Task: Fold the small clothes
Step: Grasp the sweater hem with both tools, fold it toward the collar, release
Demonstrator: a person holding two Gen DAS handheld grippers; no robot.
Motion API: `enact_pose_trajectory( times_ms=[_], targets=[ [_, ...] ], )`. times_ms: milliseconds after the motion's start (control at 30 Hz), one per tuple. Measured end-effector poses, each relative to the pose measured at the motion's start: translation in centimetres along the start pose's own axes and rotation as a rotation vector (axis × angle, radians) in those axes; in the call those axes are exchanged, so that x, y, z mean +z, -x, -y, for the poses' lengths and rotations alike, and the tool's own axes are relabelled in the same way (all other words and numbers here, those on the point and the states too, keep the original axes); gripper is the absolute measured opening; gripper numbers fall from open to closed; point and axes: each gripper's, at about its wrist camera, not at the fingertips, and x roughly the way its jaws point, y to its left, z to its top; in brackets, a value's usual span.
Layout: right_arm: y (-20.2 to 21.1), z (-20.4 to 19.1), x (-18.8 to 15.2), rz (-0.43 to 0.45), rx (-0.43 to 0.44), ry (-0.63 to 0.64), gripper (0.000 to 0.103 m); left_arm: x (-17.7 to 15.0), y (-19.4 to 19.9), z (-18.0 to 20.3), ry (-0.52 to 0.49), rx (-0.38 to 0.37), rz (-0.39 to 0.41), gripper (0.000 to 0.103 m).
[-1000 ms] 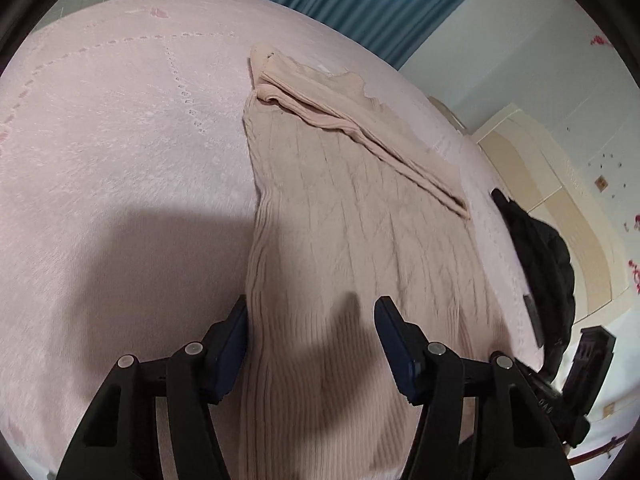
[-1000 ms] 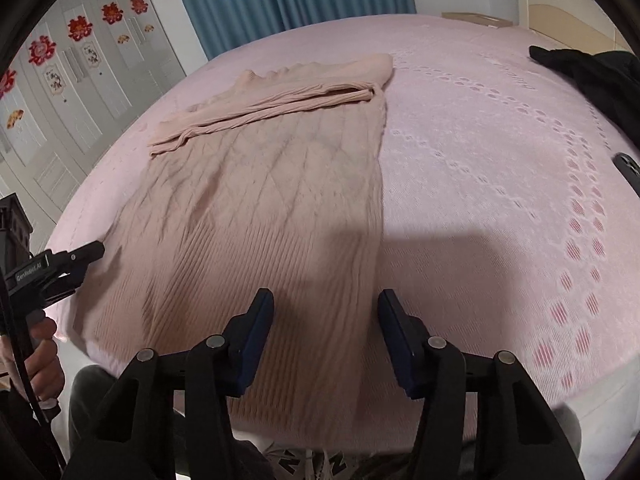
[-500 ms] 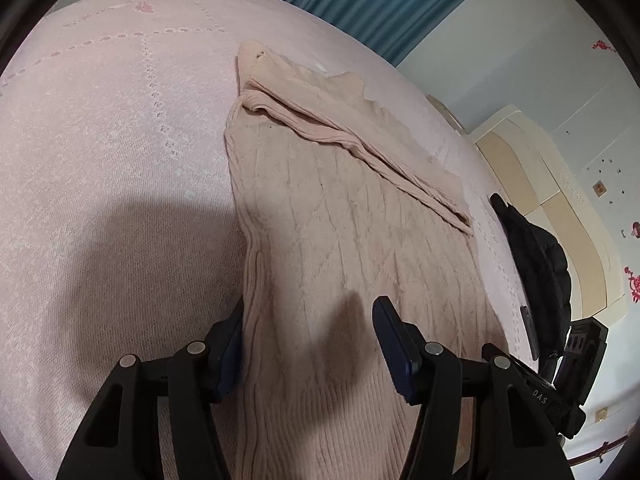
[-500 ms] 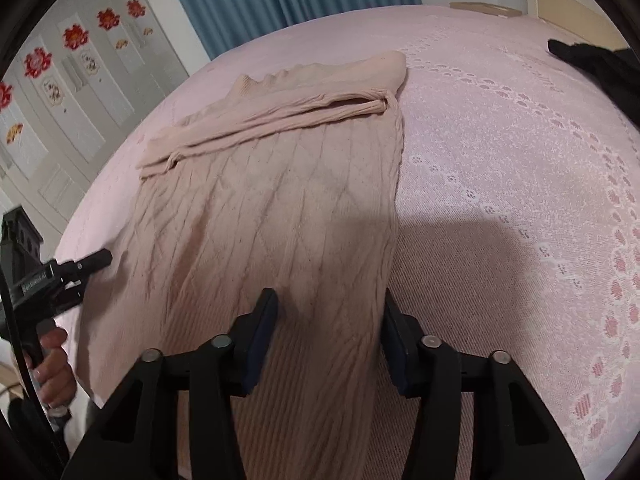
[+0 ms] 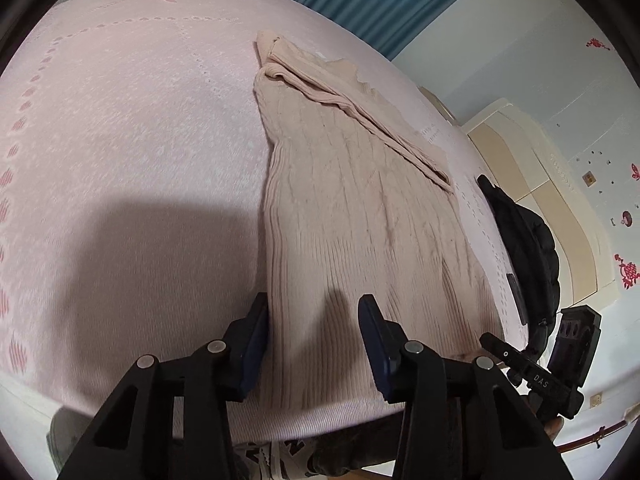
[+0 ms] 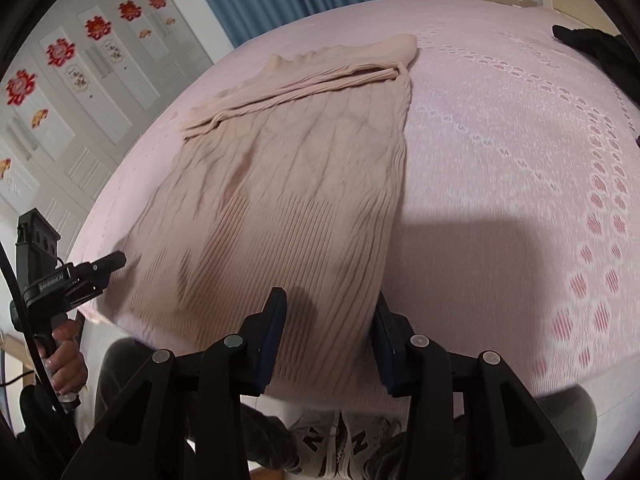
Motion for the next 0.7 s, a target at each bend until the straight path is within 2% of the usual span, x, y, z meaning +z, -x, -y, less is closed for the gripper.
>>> enact_pose_trajectory(
  times_ms=[100, 200, 233, 267, 500, 700],
  targets=[
    [0.5, 0.1, -0.7, 0.01, 0.005, -0.009, 0.037, -0.6, 0.4, 0.2, 0.0, 0.021, -0.001, 0.038],
    [0.6, 0.7, -0.8, 0.01, -0.007, -0.055, 0.013, -1.0, 0.5, 0.3, 0.001, 0.049, -0.006, 0.024],
    [0.6, 1.0, -0.8, 0.003, 0.009, -0.073, 0.007, -1.1, 0.5, 0.2, 0.007, 0.051, -0.009, 0.016],
    [0.5, 1.3, -0.9, -0.005, 0.036, -0.098, 0.007, -1.2, 0.5, 0.0, 0.017, 0.049, -0.016, 0.008],
    [1.8, 1.0, -0.9, 0.041, 0.046, -0.105, 0.005, -1.7, 2.2, -0.5, 0.056, -0.009, 0.039, 0.007],
    [4.3, 0.3, 0.4, 0.125, 0.116, -0.118, 0.005, 0.1, 4.4, 0.8, 0.04, -0.069, 0.113, 0.006]
  ],
)
